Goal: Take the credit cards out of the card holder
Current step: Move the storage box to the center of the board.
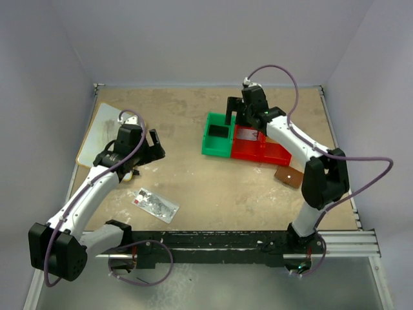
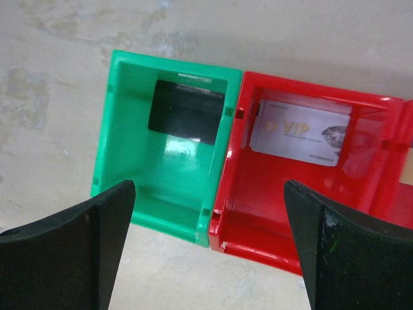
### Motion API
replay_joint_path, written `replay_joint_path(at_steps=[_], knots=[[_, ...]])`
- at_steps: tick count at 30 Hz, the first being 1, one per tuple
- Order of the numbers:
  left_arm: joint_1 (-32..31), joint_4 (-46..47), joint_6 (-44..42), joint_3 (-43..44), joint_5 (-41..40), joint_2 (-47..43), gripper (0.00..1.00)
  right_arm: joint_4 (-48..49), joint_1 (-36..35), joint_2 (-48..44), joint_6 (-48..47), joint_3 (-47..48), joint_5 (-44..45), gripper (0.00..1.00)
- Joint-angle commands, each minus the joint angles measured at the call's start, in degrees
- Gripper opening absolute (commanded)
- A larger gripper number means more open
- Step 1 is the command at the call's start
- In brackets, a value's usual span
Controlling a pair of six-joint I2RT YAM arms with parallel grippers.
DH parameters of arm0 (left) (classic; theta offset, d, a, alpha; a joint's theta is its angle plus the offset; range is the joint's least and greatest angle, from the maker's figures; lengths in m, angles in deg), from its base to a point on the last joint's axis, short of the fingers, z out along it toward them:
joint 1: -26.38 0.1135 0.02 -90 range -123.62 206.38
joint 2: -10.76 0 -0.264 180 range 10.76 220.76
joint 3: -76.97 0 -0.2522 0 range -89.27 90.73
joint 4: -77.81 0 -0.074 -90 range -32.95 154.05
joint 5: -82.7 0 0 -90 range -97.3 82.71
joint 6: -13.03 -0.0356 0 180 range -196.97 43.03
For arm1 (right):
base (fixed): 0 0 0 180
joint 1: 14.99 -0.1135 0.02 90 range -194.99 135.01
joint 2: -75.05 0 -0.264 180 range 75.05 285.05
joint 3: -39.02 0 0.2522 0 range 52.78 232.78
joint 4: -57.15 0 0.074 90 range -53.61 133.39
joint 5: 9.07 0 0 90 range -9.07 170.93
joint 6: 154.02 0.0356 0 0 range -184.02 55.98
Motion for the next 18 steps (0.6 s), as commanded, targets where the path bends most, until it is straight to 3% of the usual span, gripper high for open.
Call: replay_joint_path(at_steps=[1, 5, 18], knots=[[0.3, 2.8, -1.4, 0.5, 3.4, 0.2, 0.90, 0.9, 1.5, 5.4, 3.7, 2.3, -6.8, 0.99], [0.3, 1.0, -2.1, 0.9, 2.7, -0.4, 0.89, -0.3, 2.5, 9.9, 3.6, 5.6, -4.7, 1.00], [0.4, 0.1, -2.4, 0.4, 0.7, -1.6, 0.89, 1.1, 2.5, 20.1, -8.4, 15.3, -19.3, 0.94]])
